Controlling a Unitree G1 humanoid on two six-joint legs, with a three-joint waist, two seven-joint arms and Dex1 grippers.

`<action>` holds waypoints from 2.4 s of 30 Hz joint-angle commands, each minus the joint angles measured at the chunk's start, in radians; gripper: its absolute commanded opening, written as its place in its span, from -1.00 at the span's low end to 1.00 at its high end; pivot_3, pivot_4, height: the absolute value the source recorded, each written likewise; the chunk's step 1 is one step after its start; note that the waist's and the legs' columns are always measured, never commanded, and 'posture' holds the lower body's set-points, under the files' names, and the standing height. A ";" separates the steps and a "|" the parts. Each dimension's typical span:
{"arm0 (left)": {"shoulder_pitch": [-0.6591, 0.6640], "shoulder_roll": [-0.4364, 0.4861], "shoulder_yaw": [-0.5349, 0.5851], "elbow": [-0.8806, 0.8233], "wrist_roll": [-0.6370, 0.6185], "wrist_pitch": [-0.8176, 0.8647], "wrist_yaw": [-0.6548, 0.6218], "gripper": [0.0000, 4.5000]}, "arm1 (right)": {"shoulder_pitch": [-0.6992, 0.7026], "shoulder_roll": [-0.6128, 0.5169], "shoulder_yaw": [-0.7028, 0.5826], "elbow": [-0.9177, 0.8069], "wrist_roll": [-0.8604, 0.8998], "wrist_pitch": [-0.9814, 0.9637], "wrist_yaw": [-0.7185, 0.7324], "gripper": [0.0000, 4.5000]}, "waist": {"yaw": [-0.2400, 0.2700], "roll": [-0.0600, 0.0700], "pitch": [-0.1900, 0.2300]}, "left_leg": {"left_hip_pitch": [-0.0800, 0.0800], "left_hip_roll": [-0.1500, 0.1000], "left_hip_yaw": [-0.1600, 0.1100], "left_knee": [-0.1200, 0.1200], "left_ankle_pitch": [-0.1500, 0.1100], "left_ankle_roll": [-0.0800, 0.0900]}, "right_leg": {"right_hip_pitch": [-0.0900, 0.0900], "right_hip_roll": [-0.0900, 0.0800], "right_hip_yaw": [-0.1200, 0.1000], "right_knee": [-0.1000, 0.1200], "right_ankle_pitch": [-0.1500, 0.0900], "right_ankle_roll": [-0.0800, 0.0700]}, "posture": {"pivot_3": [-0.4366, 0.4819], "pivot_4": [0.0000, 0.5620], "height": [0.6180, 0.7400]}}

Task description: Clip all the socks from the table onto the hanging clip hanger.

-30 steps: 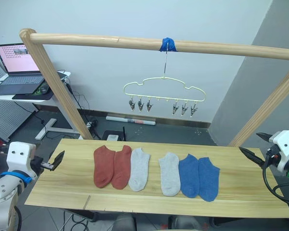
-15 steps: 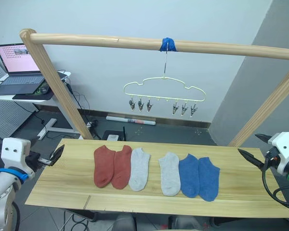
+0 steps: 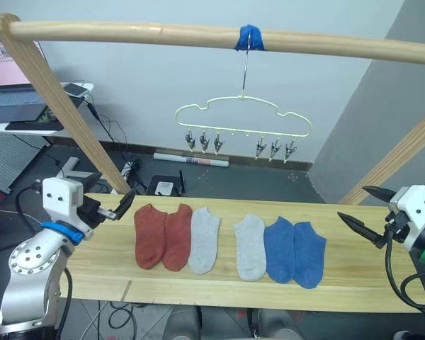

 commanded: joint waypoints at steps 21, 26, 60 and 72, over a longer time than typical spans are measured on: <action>-0.365 -0.218 -0.170 0.123 -0.024 -0.034 0.073 0.51 | -0.315 0.025 0.200 -0.359 0.181 0.264 -0.146 1.00 | -0.023 -0.003 0.099 | -0.024 -0.001 -0.006 0.015 -0.001 -0.001 | -0.015 0.000 -0.004 0.000 0.004 0.005 | -0.50 0.23 0.87; -0.393 -0.231 -0.183 0.178 -0.014 -0.081 0.056 0.34 | -0.331 0.033 0.207 -0.380 0.197 0.294 -0.169 1.00 | -0.034 -0.004 0.104 | -0.025 -0.001 -0.006 0.015 -0.001 -0.001 | -0.015 0.000 -0.004 -0.001 0.004 0.005 | -0.52 0.25 0.87; -0.592 -0.299 -0.188 0.345 -0.006 -0.147 0.101 -0.01 | -0.505 0.086 0.277 -0.367 0.301 0.350 -0.225 1.00 | -0.052 -0.004 0.123 | -0.035 -0.001 -0.005 0.015 -0.001 -0.002 | -0.026 0.000 -0.004 0.000 0.004 0.007 | -0.57 0.27 0.87; -0.608 -0.298 -0.197 0.363 0.000 -0.167 0.086 -0.01 | -0.554 0.117 0.311 -0.358 0.314 0.375 -0.249 1.00 | -0.052 -0.004 0.123 | -0.041 -0.001 -0.006 0.015 -0.001 -0.002 | -0.031 0.000 -0.005 -0.001 0.007 0.004 | -0.56 0.26 0.87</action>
